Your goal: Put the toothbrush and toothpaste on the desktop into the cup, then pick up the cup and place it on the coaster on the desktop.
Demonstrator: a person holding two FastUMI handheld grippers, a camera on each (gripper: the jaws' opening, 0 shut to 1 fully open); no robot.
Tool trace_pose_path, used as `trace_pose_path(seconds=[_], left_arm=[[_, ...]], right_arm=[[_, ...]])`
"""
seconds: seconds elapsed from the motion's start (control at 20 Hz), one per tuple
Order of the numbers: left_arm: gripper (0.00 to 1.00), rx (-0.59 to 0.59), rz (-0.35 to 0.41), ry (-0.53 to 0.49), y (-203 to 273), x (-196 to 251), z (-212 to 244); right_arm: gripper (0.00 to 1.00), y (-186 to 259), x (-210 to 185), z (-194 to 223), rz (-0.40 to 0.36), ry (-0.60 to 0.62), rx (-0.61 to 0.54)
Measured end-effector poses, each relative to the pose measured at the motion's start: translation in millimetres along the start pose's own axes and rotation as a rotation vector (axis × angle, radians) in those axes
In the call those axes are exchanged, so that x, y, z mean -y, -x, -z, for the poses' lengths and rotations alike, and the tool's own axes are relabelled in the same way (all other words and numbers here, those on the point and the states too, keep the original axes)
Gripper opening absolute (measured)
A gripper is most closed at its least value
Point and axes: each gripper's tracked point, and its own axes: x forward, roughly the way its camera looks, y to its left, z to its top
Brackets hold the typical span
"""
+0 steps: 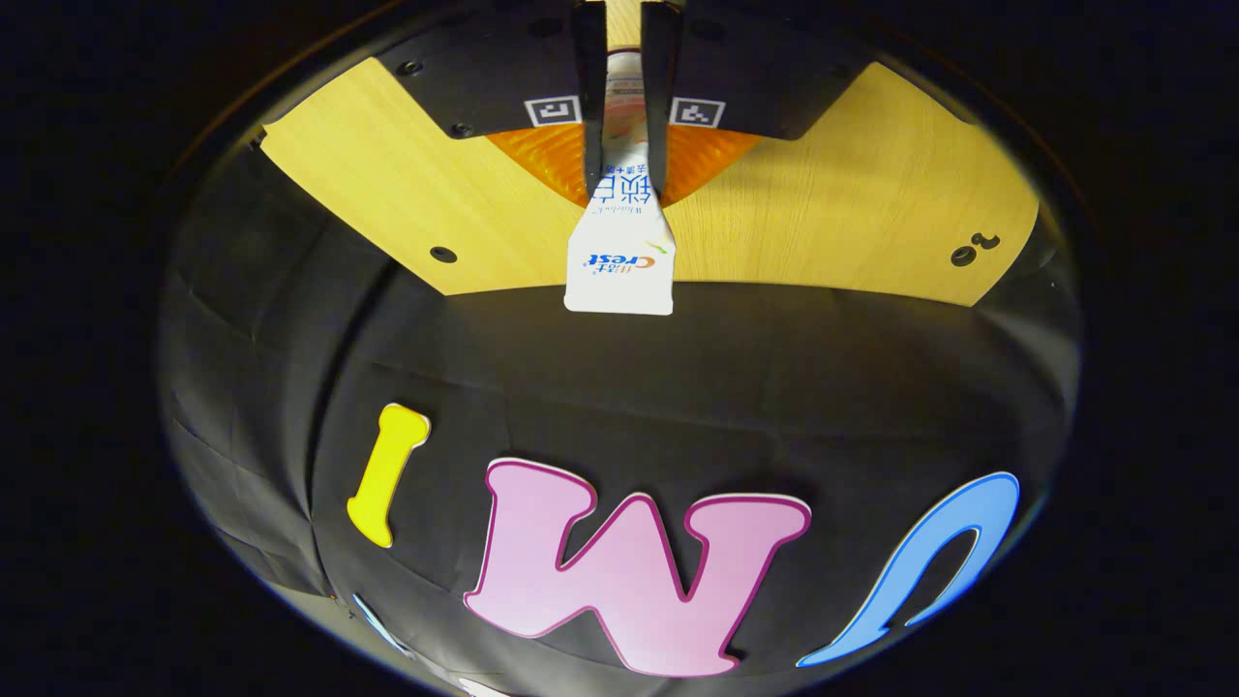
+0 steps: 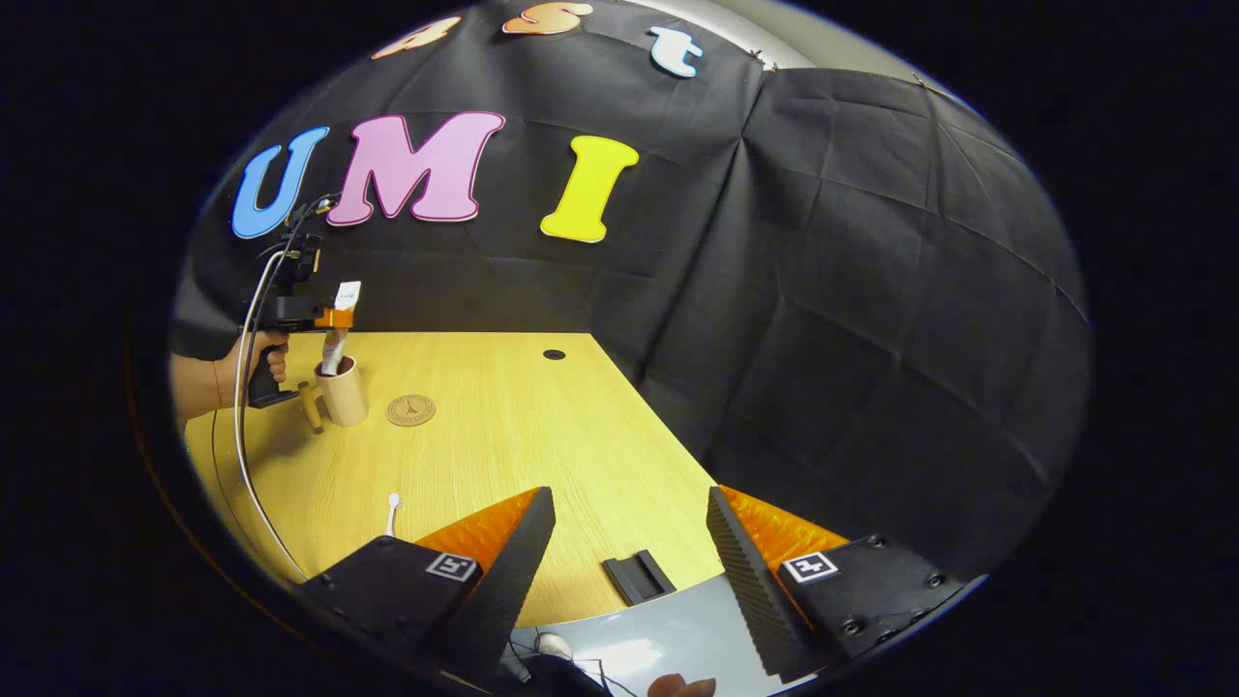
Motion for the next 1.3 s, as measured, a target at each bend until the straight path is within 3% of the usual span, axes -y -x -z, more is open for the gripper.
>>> trace_pose_path(seconds=[0.2,0.25,0.35,0.65,0.7,0.75,0.8,0.85,0.9,1.05,1.3], left_arm=[[0.19,-0.038,-0.008,-0.003,-4,-4,17],[0.27,-0.048,-0.013,-0.002,-4,-5,22],[0.24,-0.082,-0.018,0.003,-4,-9,33],[0.34,-0.120,0.024,0.014,6,-3,46],[0.49,-0.120,0.006,0.009,10,-6,46],[0.59,-0.121,0.000,0.009,13,-5,46],[0.57,-0.130,-0.007,0.006,19,-6,47],[0.75,-0.147,-0.006,0.004,26,-4,52],[0.68,-0.154,-0.007,0.005,34,-4,52],[0.70,-0.130,-0.015,-0.003,66,-7,43],[0.71,-0.162,-0.037,0.016,143,-13,53]], right_arm=[[0.97,1,-3,0,-0.006,0.004,-0.002],[0.97,1,-3,0,-0.007,0.001,-0.004],[0.97,1,-5,0,-0.009,-0.001,-0.008],[0.97,4,-14,0,-0.028,0.010,-0.007],[0.97,4,-17,0,-0.036,0.010,-0.007],[0.97,4,-19,-2,-0.042,0.010,-0.006],[0.97,4,-22,-3,-0.054,0.009,-0.006],[0.97,2,-28,-2,-0.069,0.008,-0.011],[0.97,1,-35,-2,-0.091,0.007,-0.020],[0.97,-5,-74,4,-0.215,0.016,-0.072],[0.98,-13,-155,64,-0.465,0.082,-0.337]])
